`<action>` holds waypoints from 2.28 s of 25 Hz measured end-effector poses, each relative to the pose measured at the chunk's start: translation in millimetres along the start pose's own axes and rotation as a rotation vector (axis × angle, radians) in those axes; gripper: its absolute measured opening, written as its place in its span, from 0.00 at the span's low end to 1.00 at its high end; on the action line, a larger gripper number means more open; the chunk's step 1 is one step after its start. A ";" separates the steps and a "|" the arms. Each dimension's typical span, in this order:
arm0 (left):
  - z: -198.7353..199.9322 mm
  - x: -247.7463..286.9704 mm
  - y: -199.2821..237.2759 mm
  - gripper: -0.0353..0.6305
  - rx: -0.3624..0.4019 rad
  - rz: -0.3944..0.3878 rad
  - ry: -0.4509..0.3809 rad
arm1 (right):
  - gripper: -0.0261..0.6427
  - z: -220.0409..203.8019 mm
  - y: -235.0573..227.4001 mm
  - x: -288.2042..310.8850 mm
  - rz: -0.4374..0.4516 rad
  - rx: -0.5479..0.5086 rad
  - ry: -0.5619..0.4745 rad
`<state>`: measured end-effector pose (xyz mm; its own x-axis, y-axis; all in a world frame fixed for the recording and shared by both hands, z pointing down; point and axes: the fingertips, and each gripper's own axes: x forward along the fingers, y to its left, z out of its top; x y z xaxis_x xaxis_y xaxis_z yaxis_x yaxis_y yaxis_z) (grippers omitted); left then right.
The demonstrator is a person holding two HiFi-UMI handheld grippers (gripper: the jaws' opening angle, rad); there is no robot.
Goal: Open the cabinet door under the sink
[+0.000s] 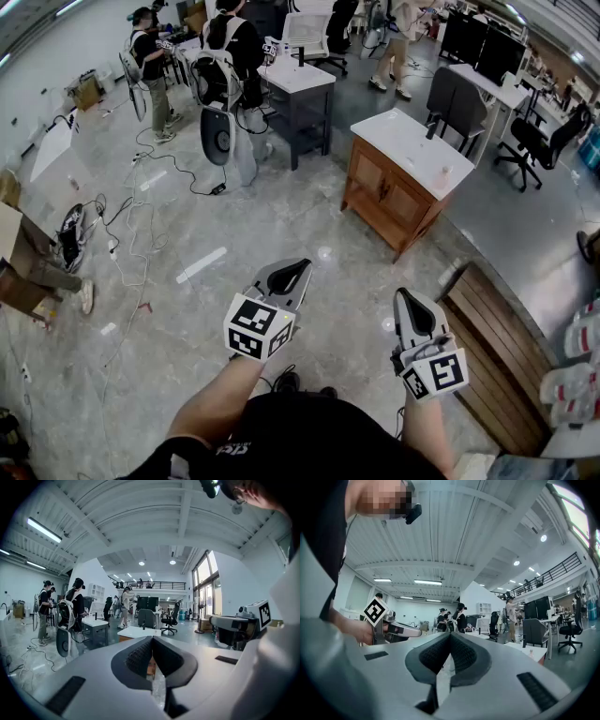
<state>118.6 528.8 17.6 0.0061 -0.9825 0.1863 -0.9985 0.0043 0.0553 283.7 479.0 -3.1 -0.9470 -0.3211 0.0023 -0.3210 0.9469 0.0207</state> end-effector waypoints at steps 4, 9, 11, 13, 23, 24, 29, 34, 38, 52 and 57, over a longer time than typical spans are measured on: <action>-3.6 15.7 1.8 0.08 0.050 0.001 0.001 | 0.06 -4.8 -5.5 6.1 0.010 -0.027 0.005; 21.9 26.2 -0.7 0.08 0.062 0.021 -0.045 | 0.06 12.2 -17.5 10.3 0.002 -0.055 -0.035; 21.9 24.3 -4.2 0.08 0.042 0.040 -0.052 | 0.06 13.2 -22.2 4.6 -0.007 -0.037 -0.047; 14.9 21.8 -9.0 0.08 0.039 0.051 -0.036 | 0.06 9.6 -24.1 -2.6 -0.006 -0.024 -0.042; -2.5 7.4 -35.8 0.08 0.019 0.095 -0.002 | 0.06 3.9 -37.9 -35.5 0.013 0.038 -0.049; -3.1 6.5 -39.0 0.08 0.018 0.099 0.001 | 0.06 3.5 -37.4 -37.3 0.022 0.043 -0.049; -8.1 3.0 -50.9 0.08 0.012 0.110 0.012 | 0.06 -4.7 -30.9 -44.4 0.072 0.059 -0.030; -10.0 10.4 -52.0 0.08 0.017 0.113 0.021 | 0.06 -8.6 -38.0 -42.1 0.083 0.069 -0.033; -13.8 23.2 -45.8 0.08 0.014 0.114 0.025 | 0.06 -14.6 -45.6 -34.5 0.087 0.070 -0.025; -13.3 137.0 58.6 0.08 -0.021 0.076 0.046 | 0.06 -44.8 -107.7 98.2 0.075 0.082 0.063; -8.3 195.4 116.2 0.08 -0.030 0.042 0.073 | 0.06 -62.0 -138.4 166.6 0.049 0.107 0.115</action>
<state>4.2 338.9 68.5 -0.0308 -0.9651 0.2600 -0.9958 0.0520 0.0753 170.8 293.3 56.4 -0.9562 -0.2691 0.1153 -0.2797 0.9560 -0.0884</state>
